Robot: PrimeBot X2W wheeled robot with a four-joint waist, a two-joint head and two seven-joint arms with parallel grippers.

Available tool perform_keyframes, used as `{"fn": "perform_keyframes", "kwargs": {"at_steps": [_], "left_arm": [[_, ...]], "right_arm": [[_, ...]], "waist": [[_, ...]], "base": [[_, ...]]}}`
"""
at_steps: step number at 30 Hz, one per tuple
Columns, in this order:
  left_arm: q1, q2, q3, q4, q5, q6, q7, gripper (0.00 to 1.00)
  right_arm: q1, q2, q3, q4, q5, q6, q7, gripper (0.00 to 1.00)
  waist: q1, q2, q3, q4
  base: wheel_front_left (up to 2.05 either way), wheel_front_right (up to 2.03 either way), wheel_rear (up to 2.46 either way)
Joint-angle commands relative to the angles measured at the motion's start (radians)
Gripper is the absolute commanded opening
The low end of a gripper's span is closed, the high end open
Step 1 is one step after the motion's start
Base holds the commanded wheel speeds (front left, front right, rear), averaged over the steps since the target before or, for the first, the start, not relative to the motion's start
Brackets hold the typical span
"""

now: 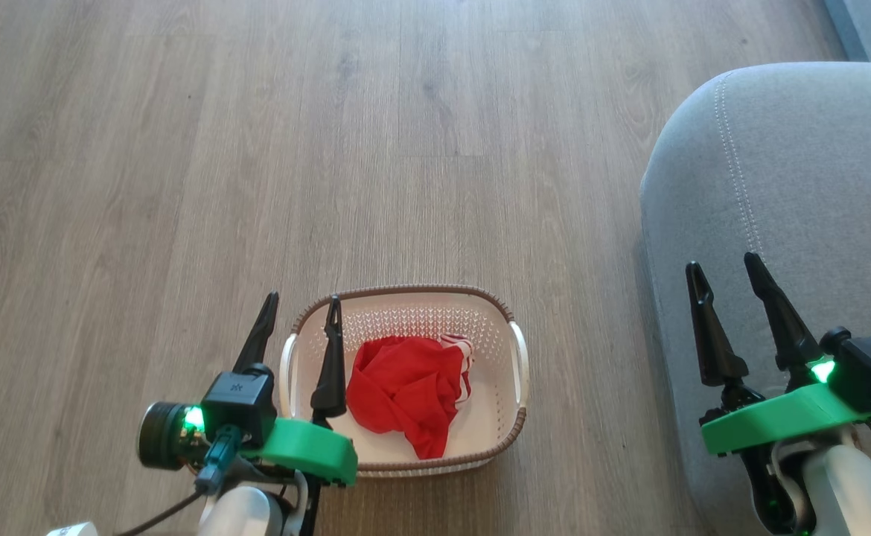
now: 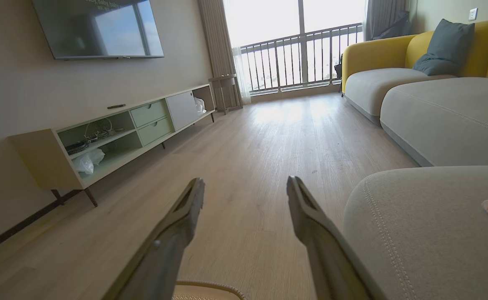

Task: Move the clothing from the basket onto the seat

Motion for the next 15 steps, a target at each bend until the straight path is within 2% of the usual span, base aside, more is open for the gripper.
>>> {"fn": "perform_keyframes", "kwargs": {"at_steps": [1,9,15], "left_arm": [[-0.039,-0.001,0.024,-0.033,0.002,0.006,-0.005,1.00],[-0.040,-0.001,0.015,-0.026,-0.006,-0.001,-0.005,1.00],[-0.062,-0.001,-0.014,0.020,-0.019,-0.030,-0.005,1.00]], "right_arm": [[-0.033,-0.007,0.012,-0.028,-0.011,0.000,-0.006,1.00],[-0.034,-0.016,0.011,-0.030,-0.011,0.000,-0.006,1.00],[-0.055,-0.025,-0.010,0.001,-0.025,0.000,-0.006,1.00]], "waist": [[0.0000,0.0000,-0.001,0.000],[0.0000,0.0000,0.016,0.003],[0.0000,0.0000,0.094,-0.022]], "base": [[0.00,0.00,0.00],[0.00,0.00,0.00],[0.00,0.00,0.00]]}}
